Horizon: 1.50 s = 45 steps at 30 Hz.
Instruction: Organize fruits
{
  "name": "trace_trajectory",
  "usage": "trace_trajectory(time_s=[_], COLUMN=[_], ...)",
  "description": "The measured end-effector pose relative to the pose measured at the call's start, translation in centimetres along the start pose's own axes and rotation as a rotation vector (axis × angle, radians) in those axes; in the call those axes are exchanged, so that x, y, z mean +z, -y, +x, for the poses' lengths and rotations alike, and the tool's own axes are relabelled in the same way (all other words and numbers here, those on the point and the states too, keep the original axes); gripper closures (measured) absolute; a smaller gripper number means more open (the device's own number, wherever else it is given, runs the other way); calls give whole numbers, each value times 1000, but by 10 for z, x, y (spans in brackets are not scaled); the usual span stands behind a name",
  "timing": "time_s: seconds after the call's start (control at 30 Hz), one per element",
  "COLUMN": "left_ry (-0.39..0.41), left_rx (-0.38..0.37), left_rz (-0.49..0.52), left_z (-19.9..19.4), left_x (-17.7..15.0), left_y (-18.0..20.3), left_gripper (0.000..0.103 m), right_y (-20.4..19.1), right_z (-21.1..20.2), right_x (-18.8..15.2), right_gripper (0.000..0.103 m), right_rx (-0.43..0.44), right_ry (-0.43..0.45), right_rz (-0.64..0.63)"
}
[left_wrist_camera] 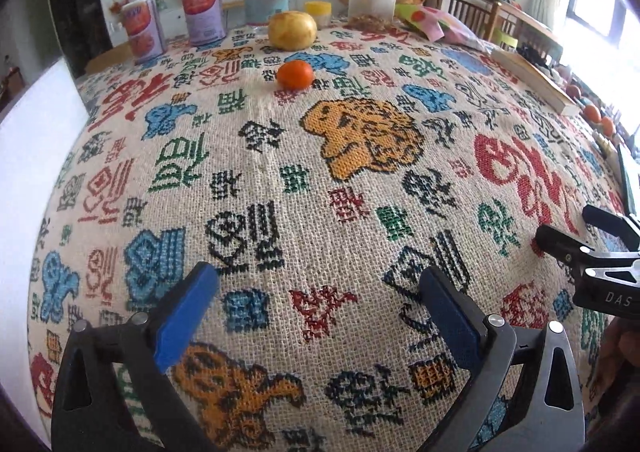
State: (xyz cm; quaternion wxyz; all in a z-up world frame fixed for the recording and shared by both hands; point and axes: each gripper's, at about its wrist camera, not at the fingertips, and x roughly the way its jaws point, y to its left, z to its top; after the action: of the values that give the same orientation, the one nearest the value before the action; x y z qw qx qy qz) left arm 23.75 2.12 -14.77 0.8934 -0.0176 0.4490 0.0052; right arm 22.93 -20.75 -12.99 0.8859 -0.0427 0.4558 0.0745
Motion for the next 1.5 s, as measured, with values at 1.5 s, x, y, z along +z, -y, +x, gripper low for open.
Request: trace_trajectory(time_s=[1.5], left_ry=[-5], left_rx=[4], left_rz=[6], left_z=[3], left_x=[0], left_y=[3], left_gripper=[0], right_y=[0], right_z=[0], right_x=[0], right_gripper=[0], right_rx=[0], right_ry=[1], right_rz=[0])
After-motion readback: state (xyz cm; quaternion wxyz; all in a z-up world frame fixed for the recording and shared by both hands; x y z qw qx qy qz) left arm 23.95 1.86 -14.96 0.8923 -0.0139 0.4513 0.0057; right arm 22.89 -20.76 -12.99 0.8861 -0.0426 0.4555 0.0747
